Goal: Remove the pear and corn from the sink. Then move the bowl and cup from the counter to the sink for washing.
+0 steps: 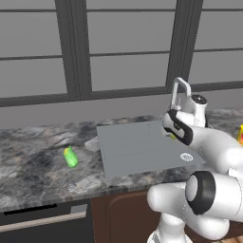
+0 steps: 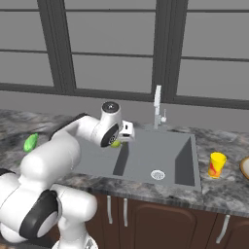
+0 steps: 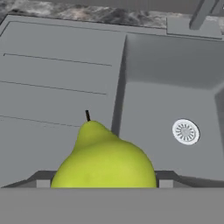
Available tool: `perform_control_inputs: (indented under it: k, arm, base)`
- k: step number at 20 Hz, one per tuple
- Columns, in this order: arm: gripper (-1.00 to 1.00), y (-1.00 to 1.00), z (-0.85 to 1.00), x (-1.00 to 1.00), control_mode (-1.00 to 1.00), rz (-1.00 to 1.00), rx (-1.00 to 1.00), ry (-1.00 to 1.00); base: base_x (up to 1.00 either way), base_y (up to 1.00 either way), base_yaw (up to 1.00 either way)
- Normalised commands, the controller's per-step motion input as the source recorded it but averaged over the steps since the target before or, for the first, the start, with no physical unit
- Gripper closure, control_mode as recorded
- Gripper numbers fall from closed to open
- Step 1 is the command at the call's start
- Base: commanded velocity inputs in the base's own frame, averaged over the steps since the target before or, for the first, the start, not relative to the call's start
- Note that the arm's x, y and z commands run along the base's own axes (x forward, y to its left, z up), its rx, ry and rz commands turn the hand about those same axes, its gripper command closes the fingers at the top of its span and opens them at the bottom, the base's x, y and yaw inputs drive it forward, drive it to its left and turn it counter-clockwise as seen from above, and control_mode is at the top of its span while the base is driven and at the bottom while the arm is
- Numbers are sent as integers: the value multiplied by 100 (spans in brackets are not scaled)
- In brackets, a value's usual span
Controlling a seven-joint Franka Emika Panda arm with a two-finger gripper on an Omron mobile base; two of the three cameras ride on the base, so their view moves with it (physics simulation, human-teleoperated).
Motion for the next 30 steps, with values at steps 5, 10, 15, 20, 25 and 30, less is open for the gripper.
perform_control_inputs:
  k: [5,10,15,20,25,30]
  arm:
    - [100,75,4,0,-100,10,-6,0]
    - [100,75,0,0,-100,8,-6,0]
    - [100,73,0,0,-100,16,-1,0]
    - [100,70,0,0,-100,17,0,3]
    - [100,67,0,0,-100,16,0,4]
    - [100,63,0,-1,-100,17,0,10]
  base:
    - [0,0,0]
    - [0,0,0]
    - [0,0,0]
    - [0,0,0]
    - [0,0,0]
    - [0,0,0]
